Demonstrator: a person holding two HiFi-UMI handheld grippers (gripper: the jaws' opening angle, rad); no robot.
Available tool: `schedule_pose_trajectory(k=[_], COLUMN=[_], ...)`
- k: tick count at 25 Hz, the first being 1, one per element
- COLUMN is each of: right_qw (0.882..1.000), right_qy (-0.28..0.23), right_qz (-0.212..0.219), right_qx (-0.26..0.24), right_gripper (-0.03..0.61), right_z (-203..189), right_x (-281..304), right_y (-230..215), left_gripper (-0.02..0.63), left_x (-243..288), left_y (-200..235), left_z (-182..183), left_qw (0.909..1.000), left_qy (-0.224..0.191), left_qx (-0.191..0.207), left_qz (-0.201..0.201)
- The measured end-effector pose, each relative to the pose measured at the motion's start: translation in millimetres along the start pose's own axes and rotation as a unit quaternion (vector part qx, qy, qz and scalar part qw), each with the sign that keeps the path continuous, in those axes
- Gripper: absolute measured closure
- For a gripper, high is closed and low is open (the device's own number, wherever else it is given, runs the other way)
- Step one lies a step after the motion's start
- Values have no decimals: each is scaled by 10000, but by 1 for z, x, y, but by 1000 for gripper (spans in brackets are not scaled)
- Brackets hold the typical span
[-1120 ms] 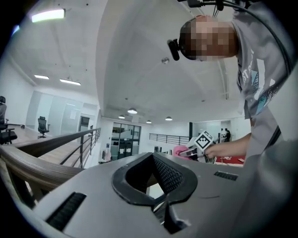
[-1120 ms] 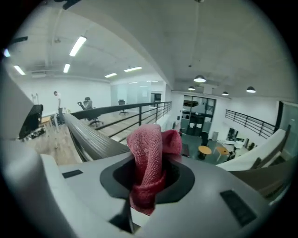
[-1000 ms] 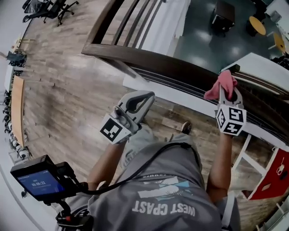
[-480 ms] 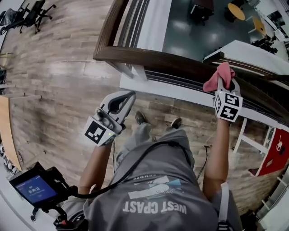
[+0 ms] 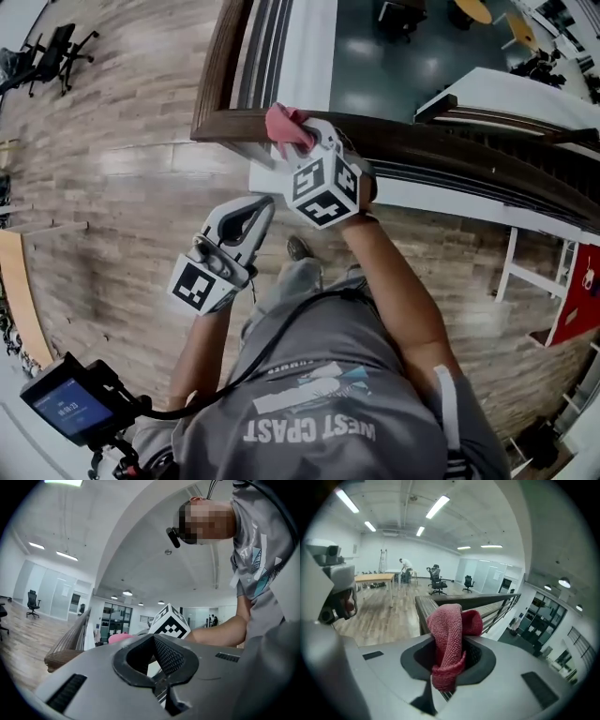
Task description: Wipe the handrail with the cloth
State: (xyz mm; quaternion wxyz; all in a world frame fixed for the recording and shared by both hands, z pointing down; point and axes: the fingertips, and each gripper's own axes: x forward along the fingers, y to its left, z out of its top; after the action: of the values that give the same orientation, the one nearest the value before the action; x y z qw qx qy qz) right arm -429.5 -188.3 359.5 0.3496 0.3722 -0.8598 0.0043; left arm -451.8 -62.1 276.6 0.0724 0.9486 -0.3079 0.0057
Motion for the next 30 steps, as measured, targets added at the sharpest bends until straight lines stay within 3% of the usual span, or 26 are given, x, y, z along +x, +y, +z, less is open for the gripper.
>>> schedule_pose_trajectory(k=[3,6,10,12,14,16,19,26,28,30], right_qw=[9983,9916,9666,9445,9222,9151,9184,9202,9204,9191], right_qy=[-135,-83,-29,-758,-1779,-2383,-2711,-2594,-2524,-2506], right_qz=[-150,-820,-1673,-1493,-1174,-950,-936,-1257,-1348,-1443], right_qx=[554,995,1941,2828,3226,3112,2725,2647,2663,2677], right_gripper=[518,518,518,518,518,518,518,519,520,520], right_z=[-28,-78,-146,-138,-103,-76,-68,-121,-139,-161], right_x=[-22,-62,-134,-178,-225,-265,-311,-378,-399,-422], right_y=[-28,-74,-134,-144,-146,-145,-144,-159,-167,-177], left_gripper=[614,614,614,614,614,614,614,614,614,614], left_x=[-7,-12,-11,-1,14,30,53,105,123,147], left_y=[5,8,-3,-16,-30,-44,-70,-144,-163,-190], left_z=[0,10,12,20,30,42,45,37,28,31], left_qw=[10000,9998,9998,9996,9994,9988,9985,9931,9920,9933], left_qy=[24,-190,-188,-259,-258,-316,-219,22,351,336], left_qx=[49,48,102,127,184,265,351,856,821,585], left_qz=[36,33,19,-79,-159,-256,-346,-796,-887,-934])
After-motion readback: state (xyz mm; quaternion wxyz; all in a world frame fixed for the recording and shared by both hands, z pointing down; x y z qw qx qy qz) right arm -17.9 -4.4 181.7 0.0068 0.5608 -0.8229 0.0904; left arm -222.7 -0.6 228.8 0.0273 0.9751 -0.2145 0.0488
